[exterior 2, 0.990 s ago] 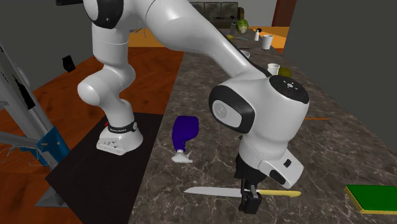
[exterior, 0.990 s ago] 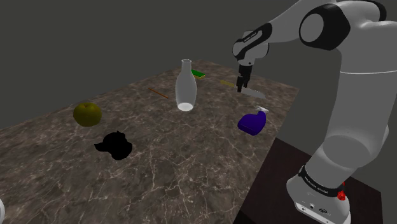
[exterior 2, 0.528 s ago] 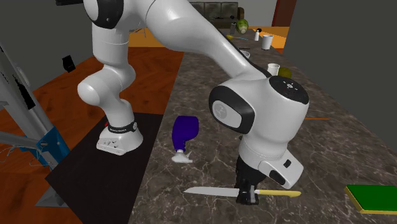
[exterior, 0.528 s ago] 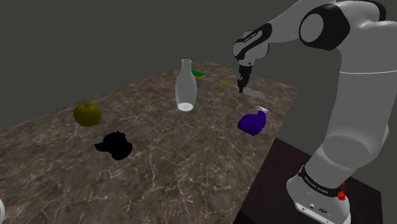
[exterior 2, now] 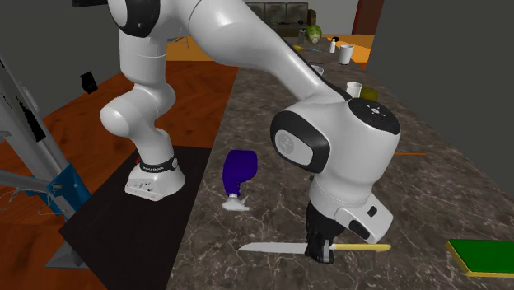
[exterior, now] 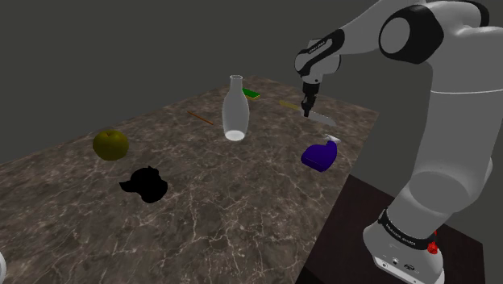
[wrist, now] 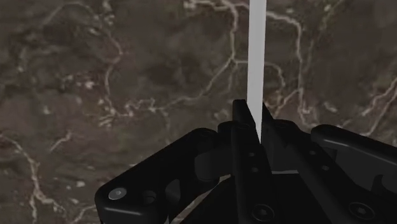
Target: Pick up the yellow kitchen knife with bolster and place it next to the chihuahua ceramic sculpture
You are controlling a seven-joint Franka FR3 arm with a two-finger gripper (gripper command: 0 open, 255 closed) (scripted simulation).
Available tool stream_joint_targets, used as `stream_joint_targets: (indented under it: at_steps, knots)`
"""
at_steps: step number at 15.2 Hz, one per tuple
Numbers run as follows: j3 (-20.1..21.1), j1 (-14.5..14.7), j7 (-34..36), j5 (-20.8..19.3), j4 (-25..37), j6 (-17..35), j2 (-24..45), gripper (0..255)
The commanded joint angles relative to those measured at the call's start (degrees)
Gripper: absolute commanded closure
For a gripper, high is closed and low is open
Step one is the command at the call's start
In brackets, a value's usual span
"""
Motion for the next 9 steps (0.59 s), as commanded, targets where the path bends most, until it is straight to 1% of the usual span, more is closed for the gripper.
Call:
stream_joint_targets:
  at_steps: [1,9]
  knots:
    - [-0.1,0.0,0.1,-0.2,0.2,-0.6,-0.4,255]
    - [-0.6,0.4,0.7,-1.3,2.9,-5.8,-3.1,255]
